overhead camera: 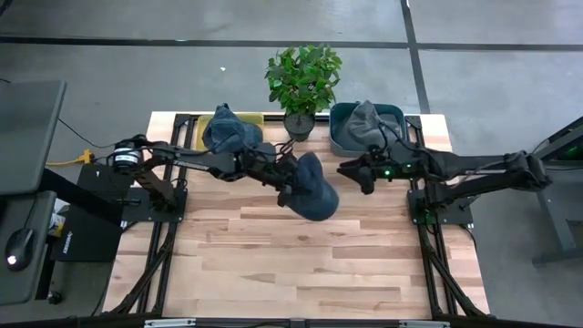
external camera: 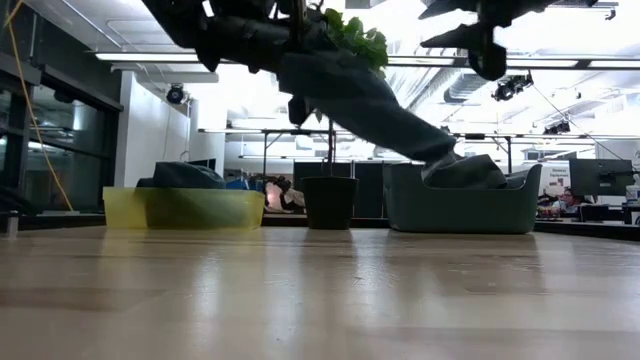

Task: Pick & Place hat
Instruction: Put the black cap into the yellow bin

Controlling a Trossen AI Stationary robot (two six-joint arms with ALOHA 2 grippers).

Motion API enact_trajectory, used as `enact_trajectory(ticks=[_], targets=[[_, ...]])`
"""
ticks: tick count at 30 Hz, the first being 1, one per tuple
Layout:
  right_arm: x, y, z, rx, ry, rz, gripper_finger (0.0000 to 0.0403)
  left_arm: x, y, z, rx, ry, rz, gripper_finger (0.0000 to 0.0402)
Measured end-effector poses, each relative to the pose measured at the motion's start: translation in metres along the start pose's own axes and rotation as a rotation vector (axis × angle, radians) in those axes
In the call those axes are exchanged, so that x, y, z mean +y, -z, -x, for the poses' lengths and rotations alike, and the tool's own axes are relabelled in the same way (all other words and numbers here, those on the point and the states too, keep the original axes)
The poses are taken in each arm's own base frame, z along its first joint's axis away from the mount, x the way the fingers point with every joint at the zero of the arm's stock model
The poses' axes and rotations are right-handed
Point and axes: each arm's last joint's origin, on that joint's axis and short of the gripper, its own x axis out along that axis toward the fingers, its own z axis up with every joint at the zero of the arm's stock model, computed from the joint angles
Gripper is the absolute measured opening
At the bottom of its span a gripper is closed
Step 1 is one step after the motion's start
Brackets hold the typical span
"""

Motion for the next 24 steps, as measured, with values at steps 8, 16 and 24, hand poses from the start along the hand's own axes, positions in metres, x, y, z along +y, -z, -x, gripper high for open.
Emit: enact_trajectory(ticks=[8, 16, 24], targets=[[-0.006, 0.002, 0.018, 0.012, 0.084, -0.019, 0.0153, -0.015, -0.013, 0.027, -0.047, -0.137, -0.022, 0.0000], [-0.008, 0.003, 0.018, 0.026, 0.102, -0.017, 0.0153, -0.028, -0.021, 0.071, -0.108, -0.446, -0.033, 0.0000], [-0.009, 0.004, 0.018, 0.033, 0.116, -0.014, 0.0154, -0.038, -0.018, 0.116, -0.097, -0.706, -0.041, 0.0000]])
